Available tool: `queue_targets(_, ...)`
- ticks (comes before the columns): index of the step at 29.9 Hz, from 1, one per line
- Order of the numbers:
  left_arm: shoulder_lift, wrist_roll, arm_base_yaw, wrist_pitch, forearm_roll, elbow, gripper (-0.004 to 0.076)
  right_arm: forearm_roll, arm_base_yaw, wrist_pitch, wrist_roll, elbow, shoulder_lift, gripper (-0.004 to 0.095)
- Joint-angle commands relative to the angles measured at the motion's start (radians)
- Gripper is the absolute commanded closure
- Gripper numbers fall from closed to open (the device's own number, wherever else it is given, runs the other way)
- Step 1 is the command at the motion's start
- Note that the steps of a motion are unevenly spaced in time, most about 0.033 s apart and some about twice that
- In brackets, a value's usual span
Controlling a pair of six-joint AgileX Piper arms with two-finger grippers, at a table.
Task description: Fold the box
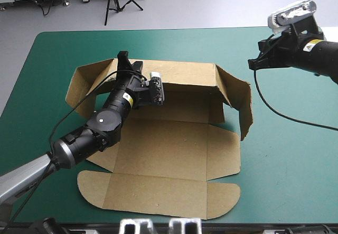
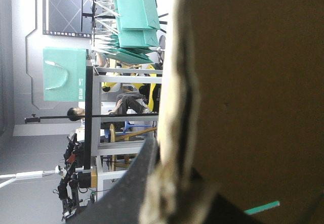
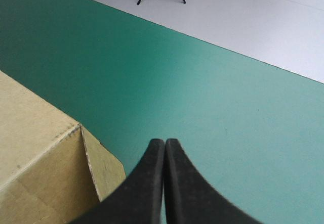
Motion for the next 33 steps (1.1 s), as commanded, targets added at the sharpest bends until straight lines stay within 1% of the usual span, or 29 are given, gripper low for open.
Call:
queue_targets(1, -0.039, -0.020, -0.001, 0.022, 0.066, -0.028, 0.0732, 0.030, 0.001, -0.044, -0.011, -0.050, 0.038, 0.0926)
queue_targets(10, -0.027, -0.020, -0.001, 0.026, 0.048, -0.028, 0.0727, 0.077, 0.001, -0.048, -0.030, -0.050, 0.178, 0.0926)
queue_targets(13, -0.004, -0.040, -0.001, 0.076, 0.039, -0.034, 0.0706, 0.077, 0.001, -0.059, -0.031, -0.050, 0.204, 0.0926)
queue_targets(16, 0.032, -0.038, -0.001, 0.148, -0.012, -0.054, 0.0708, 0.075, -0.001, -0.071, -0.038, -0.052, 0.214, 0.0926)
queue_targets(21, 0.049, -0.038, -0.031, 0.190, -0.068, -0.096, 0.0708, 0.075, -0.001, -0.108, -0.045, -0.072, 0.222, 0.0926)
queue_targets(24, 0.049, -0.036, -0.068, 0.210, -0.068, -0.117, 0.0708, 0.075, -0.001, -0.069, -0.045, -0.136, 0.258, 0.0926)
queue_targets(33, 0.049, -0.036, -0.089, 0.265, -0.084, -0.121, 0.0708, 0.092, -0.001, 0.176, -0.021, -0.411, 0.486, 0.0926)
